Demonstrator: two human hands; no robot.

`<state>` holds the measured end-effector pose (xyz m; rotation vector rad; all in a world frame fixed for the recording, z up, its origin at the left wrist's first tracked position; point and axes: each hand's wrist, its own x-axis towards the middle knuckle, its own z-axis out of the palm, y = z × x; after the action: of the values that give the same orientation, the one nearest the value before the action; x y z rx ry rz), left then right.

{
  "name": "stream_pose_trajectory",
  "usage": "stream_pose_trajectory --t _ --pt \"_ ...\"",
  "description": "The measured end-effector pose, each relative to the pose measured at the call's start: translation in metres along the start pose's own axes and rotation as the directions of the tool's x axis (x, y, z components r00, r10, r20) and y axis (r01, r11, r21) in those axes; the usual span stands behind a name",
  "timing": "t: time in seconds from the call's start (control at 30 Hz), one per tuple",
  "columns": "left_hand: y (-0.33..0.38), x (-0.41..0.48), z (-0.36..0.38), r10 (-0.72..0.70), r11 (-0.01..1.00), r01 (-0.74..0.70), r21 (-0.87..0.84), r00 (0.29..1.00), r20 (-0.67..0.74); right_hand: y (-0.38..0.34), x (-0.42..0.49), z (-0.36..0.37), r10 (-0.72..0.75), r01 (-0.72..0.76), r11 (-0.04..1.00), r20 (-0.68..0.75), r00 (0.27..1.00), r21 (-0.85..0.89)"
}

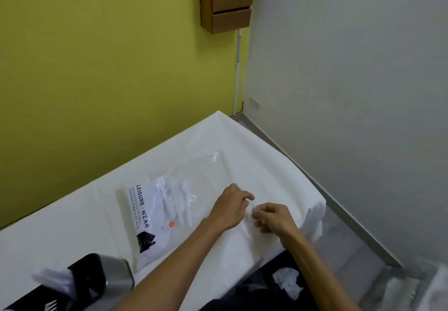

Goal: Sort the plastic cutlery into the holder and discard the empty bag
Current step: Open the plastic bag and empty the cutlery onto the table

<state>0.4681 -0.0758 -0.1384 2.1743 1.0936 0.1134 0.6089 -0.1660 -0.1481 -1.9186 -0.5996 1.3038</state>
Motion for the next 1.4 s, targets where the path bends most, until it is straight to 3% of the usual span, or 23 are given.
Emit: stream_pose_trajectory --t 0.13,0.27,0.4,0.53,0.67,0.77,0.83,0.93,1.07,1.23,1.4 --pt "0.007 0.026 -0.009 0.042 0.965 -0.093 0.245 0.978 0.204 0.0 -0.001 -0.004 -0.023 0.023 1.0 0.003 1.0 -0.01" --pt "0.007 0.048 -0.031 0.115 0.899 -0.225 0.375 0.949 0.295 0.003 0.001 -0.009 -0.012 0.013 0.999 0.027 1.0 -0.043" --pt "-0.005 0.08 -0.084 0.152 0.789 -0.234 0.569 0.97 0.188 0.007 0.003 -0.009 -0.035 0.039 0.995 0.05 0.998 -0.089" --pt "-0.018 0.104 -0.144 0.128 0.727 -0.096 0.68 0.992 0.004 0.011 0.004 -0.013 -0.061 0.068 0.996 0.108 0.992 -0.061" --pt "-0.02 0.107 -0.151 0.053 0.81 0.049 0.585 0.986 -0.156 0.008 0.005 -0.018 -0.091 0.091 0.996 0.179 0.98 0.012" --pt "-0.011 0.091 -0.123 -0.095 0.929 0.191 0.317 0.951 -0.295 0.005 0.006 -0.019 -0.112 0.107 0.994 0.234 0.966 0.035" --pt "-0.006 0.08 -0.1 -0.258 0.93 0.311 0.197 0.932 -0.256 0.004 0.005 -0.021 -0.123 0.118 0.992 0.258 0.958 0.037" --pt "-0.004 0.062 -0.069 -0.422 0.888 0.436 0.147 0.899 -0.117 0.0 0.005 -0.021 -0.134 0.139 0.99 0.325 0.936 0.008" --pt "-0.006 0.051 -0.048 -0.48 0.875 0.482 0.047 0.876 -0.047 -0.007 0.002 -0.019 -0.112 0.142 0.989 0.409 0.906 -0.042" --pt "-0.004 0.049 -0.051 -0.519 0.854 0.517 -0.049 0.85 -0.087 -0.018 0.005 -0.025 -0.085 0.133 0.989 0.504 0.859 -0.06" --pt "0.001 0.048 -0.046 -0.511 0.857 0.513 0.034 0.858 -0.054 -0.036 0.006 -0.026 -0.107 0.218 0.969 0.592 0.799 -0.119"
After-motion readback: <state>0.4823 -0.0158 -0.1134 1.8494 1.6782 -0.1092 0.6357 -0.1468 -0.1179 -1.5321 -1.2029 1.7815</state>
